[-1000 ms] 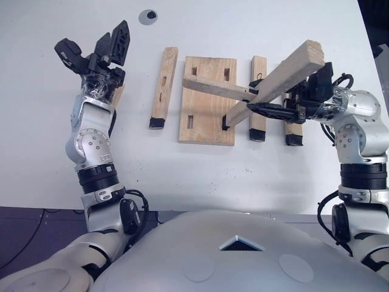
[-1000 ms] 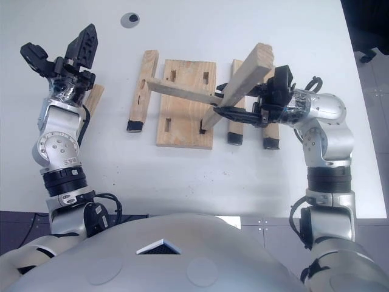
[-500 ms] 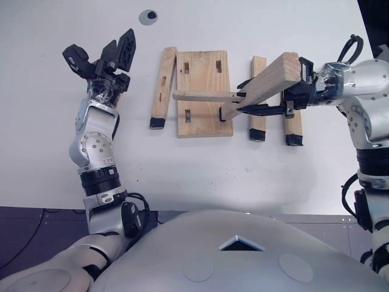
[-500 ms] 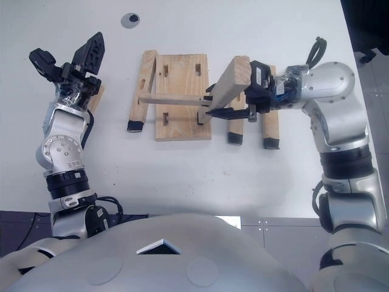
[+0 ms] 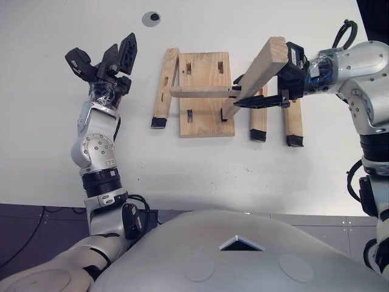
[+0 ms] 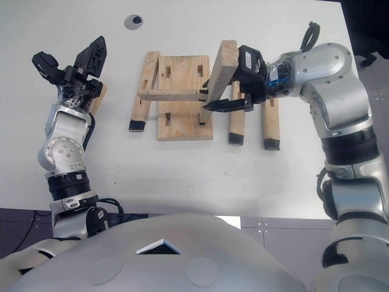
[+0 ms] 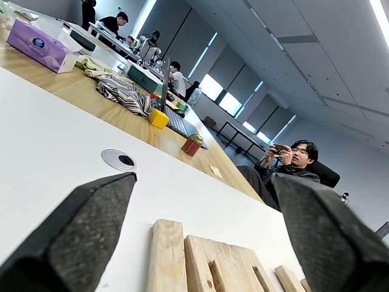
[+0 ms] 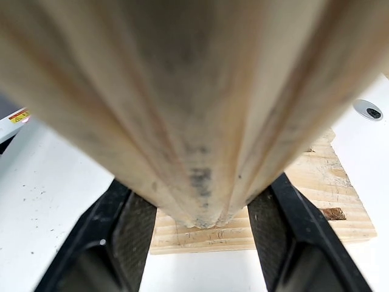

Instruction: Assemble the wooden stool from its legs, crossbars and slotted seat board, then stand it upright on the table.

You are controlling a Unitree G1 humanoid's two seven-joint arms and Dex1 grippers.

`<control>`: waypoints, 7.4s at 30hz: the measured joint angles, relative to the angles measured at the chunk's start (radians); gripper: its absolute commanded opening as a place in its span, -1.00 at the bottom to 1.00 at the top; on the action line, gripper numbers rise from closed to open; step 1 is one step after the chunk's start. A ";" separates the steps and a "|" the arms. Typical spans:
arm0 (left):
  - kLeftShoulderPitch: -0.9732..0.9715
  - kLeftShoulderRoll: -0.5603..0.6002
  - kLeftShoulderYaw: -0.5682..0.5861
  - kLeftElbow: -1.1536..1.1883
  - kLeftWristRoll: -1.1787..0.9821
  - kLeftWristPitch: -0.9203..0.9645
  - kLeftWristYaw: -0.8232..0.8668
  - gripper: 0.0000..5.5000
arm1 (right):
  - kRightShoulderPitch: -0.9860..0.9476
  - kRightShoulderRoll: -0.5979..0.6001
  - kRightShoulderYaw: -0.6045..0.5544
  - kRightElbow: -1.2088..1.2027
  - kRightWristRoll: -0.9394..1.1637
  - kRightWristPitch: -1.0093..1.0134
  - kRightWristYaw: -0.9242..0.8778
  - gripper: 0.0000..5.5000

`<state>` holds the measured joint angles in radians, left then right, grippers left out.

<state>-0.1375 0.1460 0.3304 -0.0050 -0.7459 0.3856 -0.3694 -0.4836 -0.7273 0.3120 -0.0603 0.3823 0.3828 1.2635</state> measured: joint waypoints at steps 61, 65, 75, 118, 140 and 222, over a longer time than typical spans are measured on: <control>0.094 -0.002 0.030 -0.058 0.025 -0.017 0.062 0.50 | 0.357 0.243 -0.284 -0.267 -0.081 0.557 -0.799 0.53; 0.095 -0.002 0.029 -0.058 0.025 -0.012 0.063 0.50 | 0.391 0.251 -0.299 -0.279 -0.083 0.560 -0.850 0.53; 0.094 -0.002 0.028 -0.057 0.026 -0.012 0.065 0.50 | 0.398 0.260 -0.275 -0.234 -0.087 0.553 -0.854 0.53; 0.050 -0.004 0.023 -0.042 0.031 -0.021 0.075 0.50 | 0.333 0.295 -0.265 -0.102 -0.144 0.484 -0.868 -0.27; -0.449 0.114 -0.143 -0.007 -0.436 0.503 -0.258 0.50 | -0.383 0.320 -0.416 0.384 0.355 0.572 -0.118 -0.27; -0.190 0.632 -0.366 0.101 0.230 -0.133 -1.083 -0.27 | -0.226 0.327 -0.624 0.562 0.284 0.196 -0.371 0.38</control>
<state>-0.3273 0.7777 -0.0361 0.0963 -0.5158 0.2526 -1.4523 -0.7100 -0.4000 -0.3117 0.5021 0.6667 0.5784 0.8923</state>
